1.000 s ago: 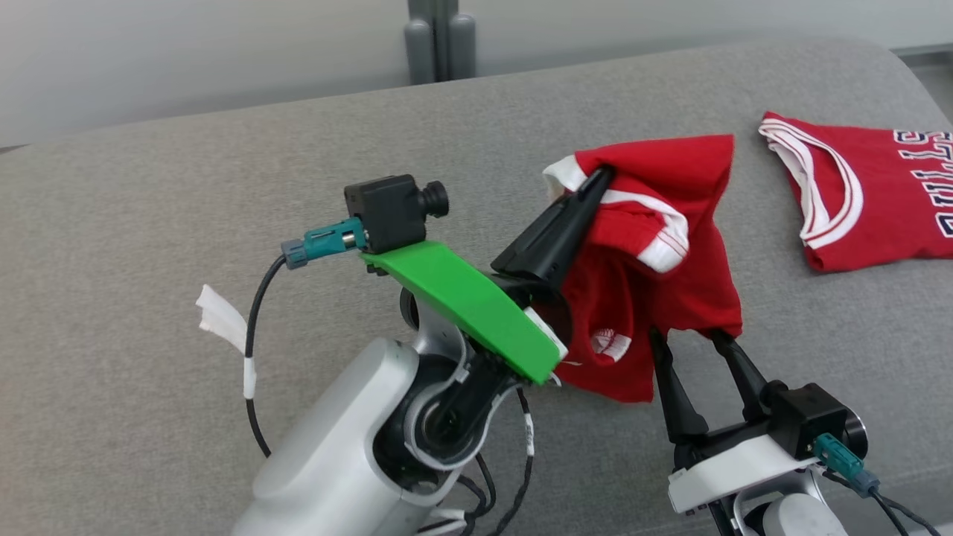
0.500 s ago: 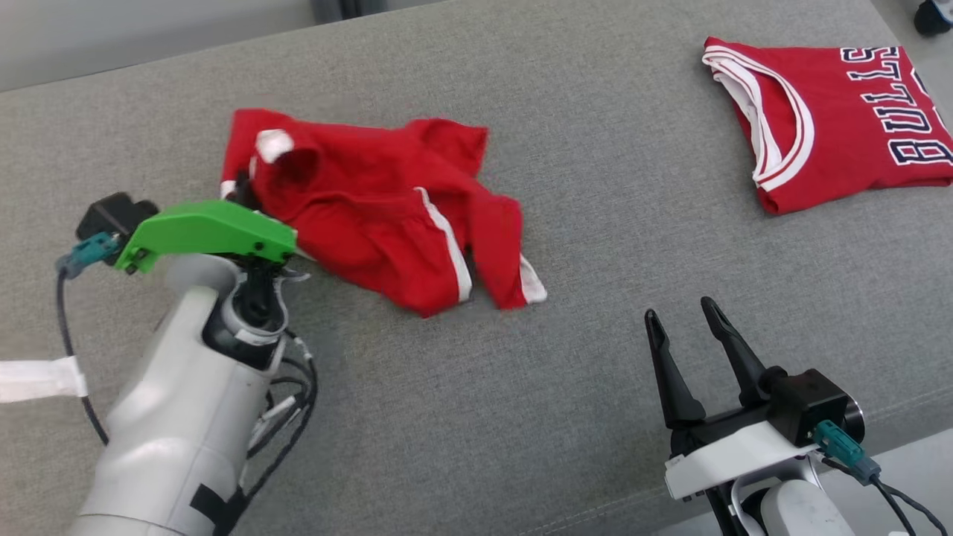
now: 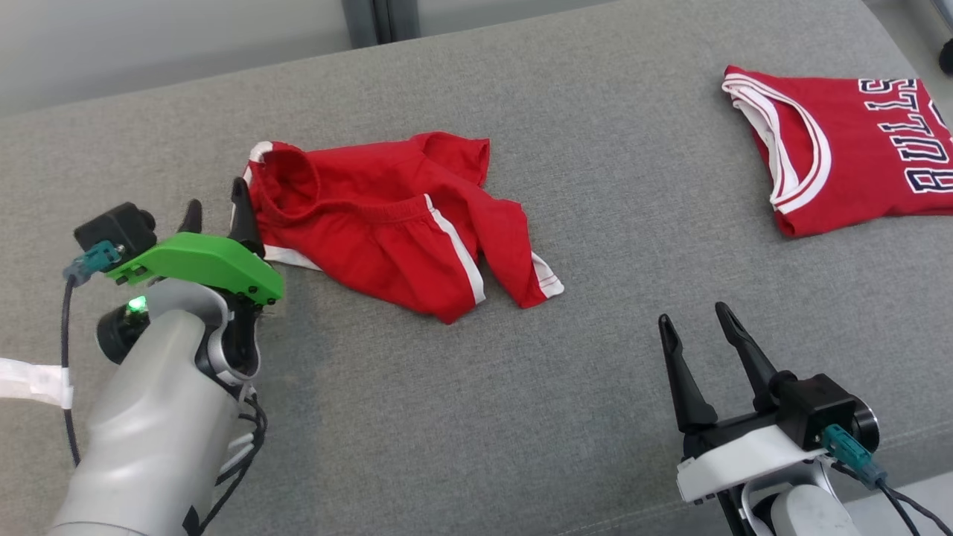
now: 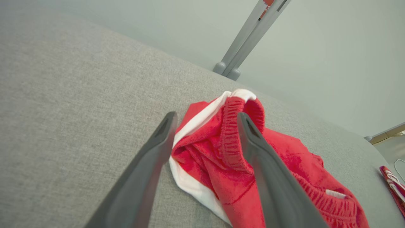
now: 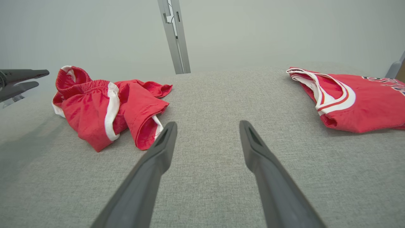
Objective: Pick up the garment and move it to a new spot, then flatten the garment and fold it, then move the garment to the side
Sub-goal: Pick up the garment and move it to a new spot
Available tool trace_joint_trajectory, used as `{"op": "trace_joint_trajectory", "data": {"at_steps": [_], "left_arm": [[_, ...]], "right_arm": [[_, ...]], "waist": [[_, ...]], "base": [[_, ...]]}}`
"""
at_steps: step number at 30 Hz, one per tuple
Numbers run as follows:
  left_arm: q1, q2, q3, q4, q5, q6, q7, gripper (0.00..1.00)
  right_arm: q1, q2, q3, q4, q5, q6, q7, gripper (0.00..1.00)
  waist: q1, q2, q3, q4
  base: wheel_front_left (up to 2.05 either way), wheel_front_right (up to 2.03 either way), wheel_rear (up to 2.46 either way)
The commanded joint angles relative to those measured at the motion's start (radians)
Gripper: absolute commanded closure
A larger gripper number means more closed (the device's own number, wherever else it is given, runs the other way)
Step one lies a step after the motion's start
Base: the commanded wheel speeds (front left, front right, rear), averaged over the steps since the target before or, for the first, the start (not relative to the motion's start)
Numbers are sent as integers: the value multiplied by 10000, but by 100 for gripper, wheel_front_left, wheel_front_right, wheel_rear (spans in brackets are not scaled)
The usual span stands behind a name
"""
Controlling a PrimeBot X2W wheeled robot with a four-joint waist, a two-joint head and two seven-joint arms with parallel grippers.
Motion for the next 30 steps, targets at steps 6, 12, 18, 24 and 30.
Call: {"op": "trace_joint_trajectory", "data": {"at_steps": [6,12,18,24,30], "left_arm": [[2469,441,1299,-3136,3845,58,-62,0],[5599,373,2391,-5908,6326,-122,-65,0],[7999,265,3190,-7297,7688,-628,-66,0],[9435,-324,4217,-7805,7951,-1651,-65,0],[9703,-797,4775,-7886,8241,-2172,-65,0]], "right_arm": [[678,-21,-572,-162,-320,-16,-27,0],[1417,-19,-1213,-285,-545,-16,-25,0],[1877,-21,-1709,-493,-599,-16,-25,0],[2150,-19,-1882,-593,-485,-16,-27,0],[2257,-19,-1807,-552,-404,-16,-25,0]], "waist": [[-1,0,-1266,855],[-1,0,-2176,1487],[-1,0,-2577,2103],[-1,0,-2812,2511],[-1,0,-2870,2641]], "base": [[0,0,0],[0,0,0],[0,0,0],[0,0,0],[0,0,0]]}}
